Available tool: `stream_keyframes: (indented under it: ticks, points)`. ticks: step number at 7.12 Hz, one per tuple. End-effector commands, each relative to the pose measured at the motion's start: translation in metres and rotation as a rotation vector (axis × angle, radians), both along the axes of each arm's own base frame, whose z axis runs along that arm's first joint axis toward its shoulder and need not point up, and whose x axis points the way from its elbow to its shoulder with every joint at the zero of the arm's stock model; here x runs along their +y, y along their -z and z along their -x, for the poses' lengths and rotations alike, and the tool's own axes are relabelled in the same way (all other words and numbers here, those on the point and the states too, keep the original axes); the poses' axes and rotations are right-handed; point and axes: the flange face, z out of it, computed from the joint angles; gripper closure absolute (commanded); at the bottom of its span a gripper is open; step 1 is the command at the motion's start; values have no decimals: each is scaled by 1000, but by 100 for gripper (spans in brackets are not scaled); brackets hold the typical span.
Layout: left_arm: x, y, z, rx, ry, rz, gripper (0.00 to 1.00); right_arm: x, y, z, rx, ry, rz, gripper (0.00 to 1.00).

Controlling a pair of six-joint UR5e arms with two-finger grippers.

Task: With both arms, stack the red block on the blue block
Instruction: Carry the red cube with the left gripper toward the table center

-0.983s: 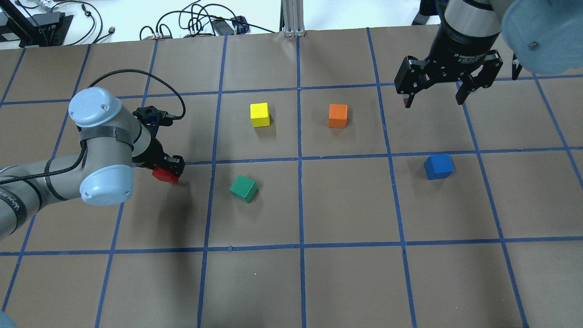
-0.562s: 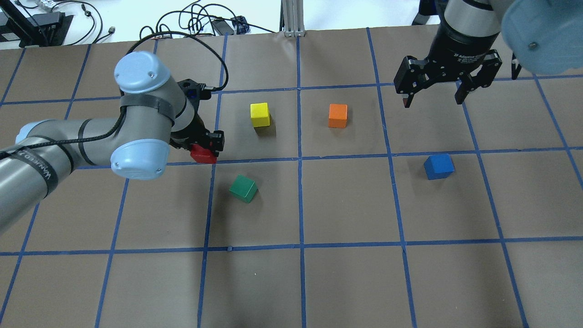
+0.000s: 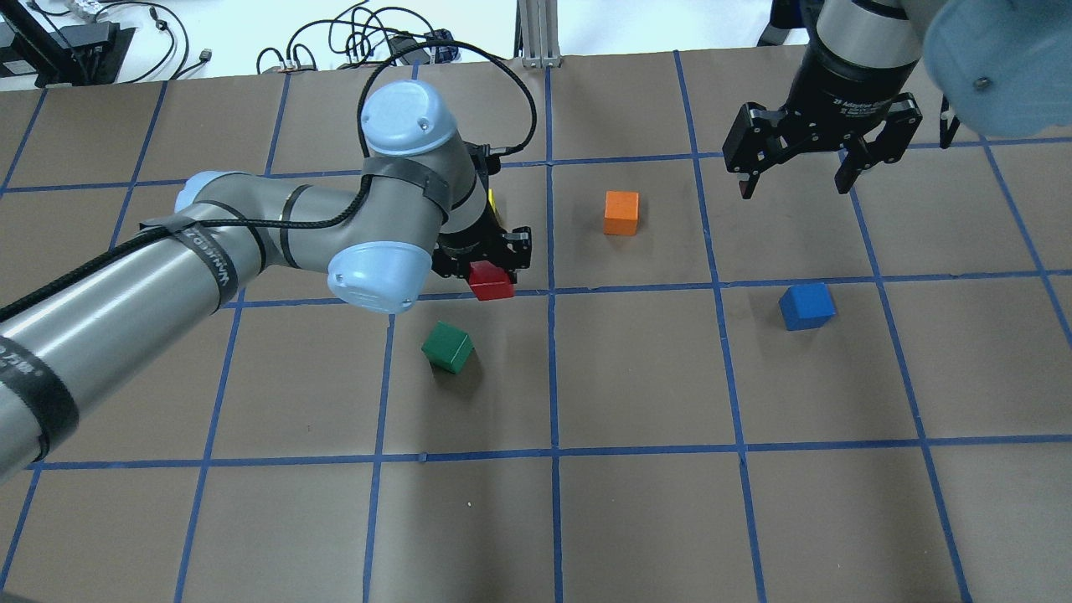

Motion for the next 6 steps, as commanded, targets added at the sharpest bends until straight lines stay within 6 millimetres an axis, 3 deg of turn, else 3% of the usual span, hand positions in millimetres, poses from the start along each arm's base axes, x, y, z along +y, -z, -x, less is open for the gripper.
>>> stream_keyframes:
  ticks: [1, 3, 5, 6]
  points:
    - [-17, 18, 48, 4, -47, 2, 100, -1, 1, 0, -1, 0, -3, 0]
    - [-30, 44, 63, -4, -27, -19, 100, -3, 5, 1, 6, -8, -6, 0]
    - [-30, 61, 68, -8, -13, -25, 100, -3, 6, 2, 9, -6, -11, 0]
    - [-36, 61, 65, -43, -11, 16, 28, -4, 6, 3, 9, -2, -11, 0]
